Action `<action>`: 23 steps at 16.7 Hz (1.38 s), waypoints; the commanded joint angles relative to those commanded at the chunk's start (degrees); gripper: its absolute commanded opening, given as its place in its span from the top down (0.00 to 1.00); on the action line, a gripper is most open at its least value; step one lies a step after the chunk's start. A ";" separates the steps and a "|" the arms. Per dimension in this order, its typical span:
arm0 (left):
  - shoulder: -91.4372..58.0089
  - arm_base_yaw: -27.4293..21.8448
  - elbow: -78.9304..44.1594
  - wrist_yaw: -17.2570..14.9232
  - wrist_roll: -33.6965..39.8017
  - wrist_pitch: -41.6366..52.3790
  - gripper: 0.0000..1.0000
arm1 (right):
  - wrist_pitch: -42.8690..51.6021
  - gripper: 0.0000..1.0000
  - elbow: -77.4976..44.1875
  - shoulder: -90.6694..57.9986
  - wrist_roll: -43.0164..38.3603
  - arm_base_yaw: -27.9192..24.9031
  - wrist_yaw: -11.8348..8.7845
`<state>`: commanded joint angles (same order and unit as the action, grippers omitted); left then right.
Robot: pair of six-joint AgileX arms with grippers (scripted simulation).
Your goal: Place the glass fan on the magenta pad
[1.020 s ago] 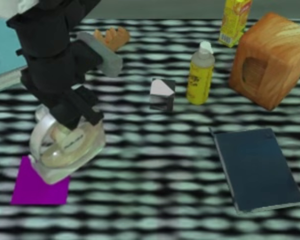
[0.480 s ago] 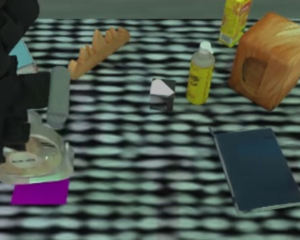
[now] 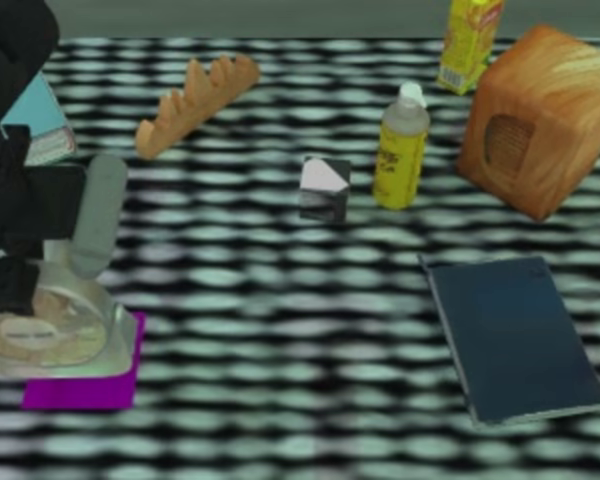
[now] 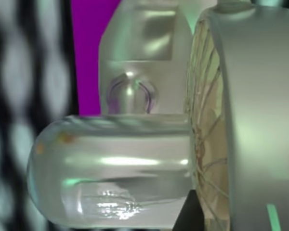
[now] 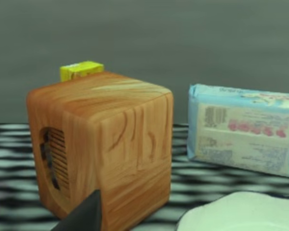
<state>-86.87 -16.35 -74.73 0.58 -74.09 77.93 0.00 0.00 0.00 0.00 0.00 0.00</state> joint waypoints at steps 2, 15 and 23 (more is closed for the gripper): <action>-0.22 -0.31 0.05 0.02 -0.06 -0.18 1.00 | 0.00 0.00 0.00 0.00 0.00 0.00 0.00; -1.03 0.52 6.90 0.00 -0.54 -7.94 0.70 | 0.00 0.00 0.00 0.00 0.00 0.00 0.00; -1.03 0.52 6.90 0.00 -0.54 -7.94 0.10 | 0.00 0.00 0.00 0.00 0.00 0.00 0.00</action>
<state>-87.91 -15.83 -67.83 0.58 -74.63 69.99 0.00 0.00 0.00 0.00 0.00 0.00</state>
